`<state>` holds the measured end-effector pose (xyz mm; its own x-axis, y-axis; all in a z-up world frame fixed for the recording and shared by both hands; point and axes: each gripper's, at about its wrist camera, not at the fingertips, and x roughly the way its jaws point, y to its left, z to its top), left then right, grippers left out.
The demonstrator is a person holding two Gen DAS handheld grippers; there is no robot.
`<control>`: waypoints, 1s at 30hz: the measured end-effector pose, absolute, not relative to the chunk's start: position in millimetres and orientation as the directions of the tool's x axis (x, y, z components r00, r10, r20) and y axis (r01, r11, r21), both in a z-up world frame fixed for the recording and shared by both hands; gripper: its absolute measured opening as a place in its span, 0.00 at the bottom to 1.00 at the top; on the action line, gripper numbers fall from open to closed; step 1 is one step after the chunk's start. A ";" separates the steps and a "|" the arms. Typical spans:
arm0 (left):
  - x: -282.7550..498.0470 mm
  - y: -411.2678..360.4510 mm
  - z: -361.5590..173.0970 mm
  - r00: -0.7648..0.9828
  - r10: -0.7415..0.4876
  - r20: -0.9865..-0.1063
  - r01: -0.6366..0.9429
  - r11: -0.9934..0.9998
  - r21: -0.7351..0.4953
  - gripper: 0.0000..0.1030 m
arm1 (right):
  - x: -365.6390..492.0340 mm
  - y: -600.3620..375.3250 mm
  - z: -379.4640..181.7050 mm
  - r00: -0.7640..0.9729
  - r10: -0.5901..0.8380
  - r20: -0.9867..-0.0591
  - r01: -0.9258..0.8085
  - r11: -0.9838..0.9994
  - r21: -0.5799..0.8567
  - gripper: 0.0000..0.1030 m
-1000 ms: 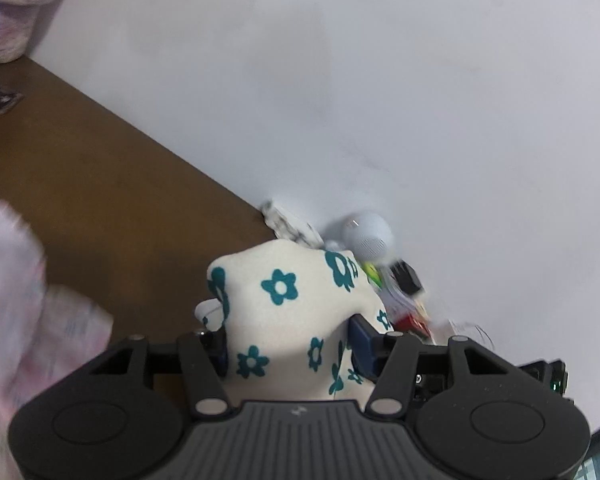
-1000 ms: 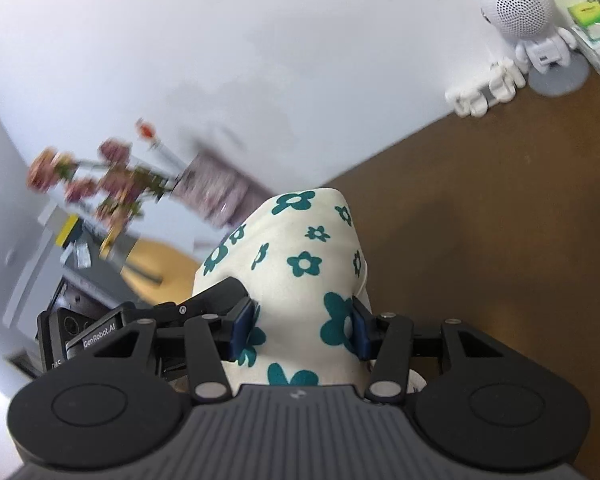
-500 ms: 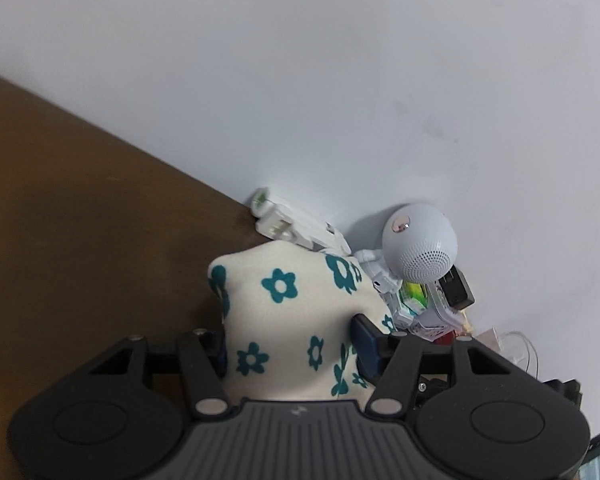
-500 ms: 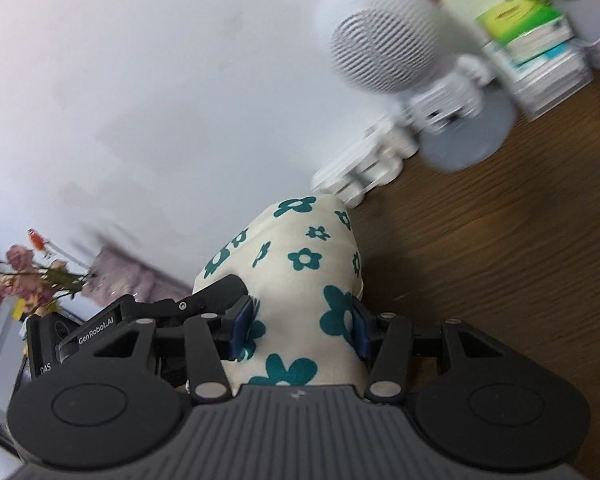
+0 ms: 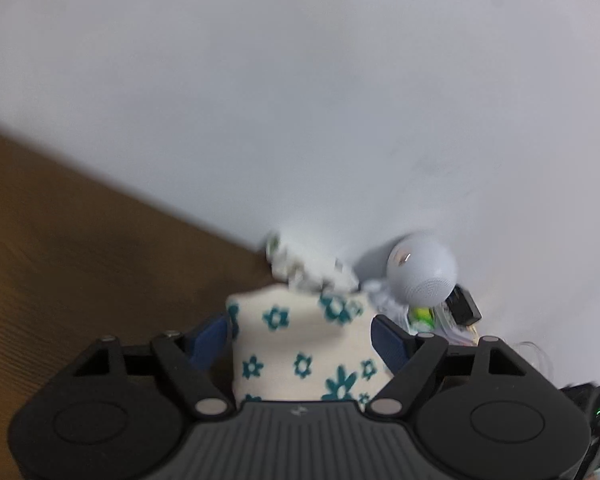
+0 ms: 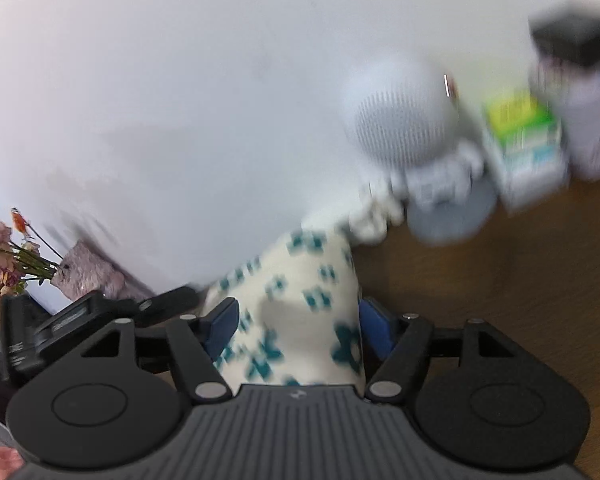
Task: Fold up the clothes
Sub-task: 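Carry the bundle with both tools and lower it beside the white speaker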
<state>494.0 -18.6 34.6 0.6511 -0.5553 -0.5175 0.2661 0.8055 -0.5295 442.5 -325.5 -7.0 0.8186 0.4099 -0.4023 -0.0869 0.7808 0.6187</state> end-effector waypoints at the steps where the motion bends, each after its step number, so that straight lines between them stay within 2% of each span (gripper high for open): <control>1: 478.8 -22.4 45.2 0.693 -0.519 -0.500 0.284 0.834 -0.472 0.76 | 436.9 -325.5 1.0 0.837 0.393 -0.381 -0.104 0.798 0.594 0.65; 2: 463.8 -29.8 52.4 0.725 -0.491 -0.484 0.305 0.858 -0.414 0.75 | 431.0 -324.3 8.7 0.853 0.377 -0.360 -0.122 0.816 0.565 0.62; 3: 451.6 -39.2 56.6 0.744 -0.471 -0.475 0.325 0.875 -0.359 0.74 | 425.5 -321.1 15.4 0.866 0.362 -0.346 -0.139 0.837 0.529 0.52; 4: 442.9 -50.9 57.3 0.757 -0.445 -0.478 0.334 0.893 -0.301 0.62 | 421.8 -317.8 21.0 0.873 0.351 -0.338 -0.151 0.855 0.497 0.39; 5: 437.2 -63.7 55.4 0.770 -0.412 -0.487 0.334 0.911 -0.242 0.48 | 421.8 -314.7 23.8 0.875 0.348 -0.336 -0.162 0.865 0.475 0.34; 6: 435.7 -73.1 52.0 0.778 -0.387 -0.496 0.329 0.922 -0.203 0.43 | 425.4 -310.8 23.5 0.872 0.352 -0.340 -0.173 0.872 0.459 0.26; 8: 445.1 -81.6 40.5 0.776 -0.361 -0.517 0.310 0.933 -0.186 0.29 | 435.3 -304.4 19.2 0.861 0.355 -0.365 -0.182 0.884 0.430 0.20; 9: 449.7 -85.8 34.8 0.775 -0.348 -0.527 0.300 0.937 -0.177 0.28 | 441.6 -301.5 15.2 0.852 0.356 -0.384 -0.184 0.890 0.418 0.16; 17: 494.0 -90.1 4.8 0.710 -0.341 -0.616 0.281 0.940 -0.196 0.28 | 460.9 -280.4 -5.4 0.808 0.332 -0.487 -0.180 0.926 0.333 0.14; 25: 489.5 -97.2 7.8 0.722 -0.312 -0.617 0.301 0.945 -0.127 0.30 | 459.7 -270.7 -5.5 0.810 0.285 -0.512 -0.175 0.951 0.254 0.14; 27: 482.9 -94.1 14.0 0.733 -0.295 -0.613 0.299 0.949 -0.099 0.41 | 457.8 -271.2 -1.2 0.811 0.288 -0.509 -0.181 0.951 0.251 0.15; 28: 478.8 -92.1 17.7 0.743 -0.280 -0.608 0.294 0.953 -0.080 0.55 | 456.4 -273.0 1.9 0.811 0.297 -0.504 -0.184 0.947 0.262 0.17; 29: 474.3 -89.8 21.6 0.756 -0.262 -0.600 0.283 0.957 -0.061 0.64 | 454.9 -275.1 5.0 0.810 0.307 -0.499 -0.187 0.943 0.276 0.21; 30: 469.7 -87.1 25.3 0.769 -0.242 -0.592 0.270 0.962 -0.043 0.66 | 453.0 -277.6 8.7 0.808 0.320 -0.495 -0.190 0.936 0.296 0.36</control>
